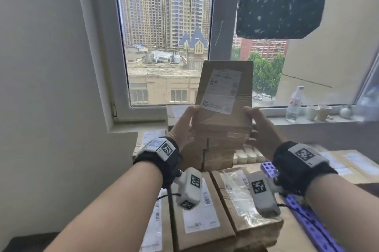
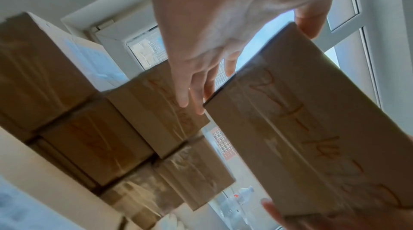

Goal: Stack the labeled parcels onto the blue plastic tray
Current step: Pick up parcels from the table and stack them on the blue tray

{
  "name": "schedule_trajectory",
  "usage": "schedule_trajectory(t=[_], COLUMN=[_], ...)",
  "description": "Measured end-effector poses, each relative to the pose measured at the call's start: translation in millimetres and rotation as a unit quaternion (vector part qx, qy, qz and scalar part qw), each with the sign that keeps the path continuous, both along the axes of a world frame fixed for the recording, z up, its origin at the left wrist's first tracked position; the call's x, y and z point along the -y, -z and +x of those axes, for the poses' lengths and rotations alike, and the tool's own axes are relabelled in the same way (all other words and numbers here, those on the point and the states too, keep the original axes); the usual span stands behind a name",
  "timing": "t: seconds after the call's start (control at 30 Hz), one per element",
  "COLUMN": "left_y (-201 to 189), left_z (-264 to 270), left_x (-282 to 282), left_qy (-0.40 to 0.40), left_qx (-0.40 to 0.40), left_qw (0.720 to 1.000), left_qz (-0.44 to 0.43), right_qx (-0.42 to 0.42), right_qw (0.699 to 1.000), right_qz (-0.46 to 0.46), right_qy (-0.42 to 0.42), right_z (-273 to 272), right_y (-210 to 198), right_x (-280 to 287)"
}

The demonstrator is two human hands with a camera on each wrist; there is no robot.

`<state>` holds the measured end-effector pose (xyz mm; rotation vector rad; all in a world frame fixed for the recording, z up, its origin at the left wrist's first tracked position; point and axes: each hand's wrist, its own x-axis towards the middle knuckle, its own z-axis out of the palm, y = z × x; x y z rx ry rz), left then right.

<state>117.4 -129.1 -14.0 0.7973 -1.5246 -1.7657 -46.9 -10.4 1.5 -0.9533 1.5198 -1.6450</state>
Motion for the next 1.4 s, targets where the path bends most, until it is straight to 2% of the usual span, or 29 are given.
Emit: schedule_trajectory(t=[0.2, 0.4, 0.47, 0.6, 0.7, 0.93, 1.23, 1.4], left_y=[-9, 1, 3, 19, 38, 98, 189, 249], left_z=[-87, -193, -217, -282, -319, -373, -405, -412], left_x=[-43, -100, -116, -164, -189, -228, -231, -218], left_qy=[0.082, 0.094, 0.112, 0.085, 0.067, 0.050, 0.066, 0.059], left_qx=[-0.053, -0.012, -0.020, -0.011, -0.008, 0.013, 0.072, 0.159], left_qw=[0.994, 0.995, 0.993, 0.996, 0.998, 0.995, 0.973, 0.955], left_qz=[-0.045, -0.025, -0.023, -0.016, 0.008, 0.081, 0.207, 0.244], right_qx=[-0.013, -0.017, -0.013, -0.001, 0.032, 0.051, 0.062, 0.073], right_qw=[0.999, 0.999, 1.000, 1.000, 0.999, 0.994, 0.977, 0.964], right_qz=[-0.035, 0.006, 0.015, 0.015, 0.016, 0.092, 0.194, 0.248], right_qy=[0.029, 0.027, 0.021, 0.014, 0.008, 0.018, 0.063, 0.056], right_z=[-71, -167, -189, -255, -293, -353, -387, -399], right_y=[4, 19, 27, 43, 59, 112, 189, 229], right_x=[-61, -135, -152, -199, -225, -257, -244, -230])
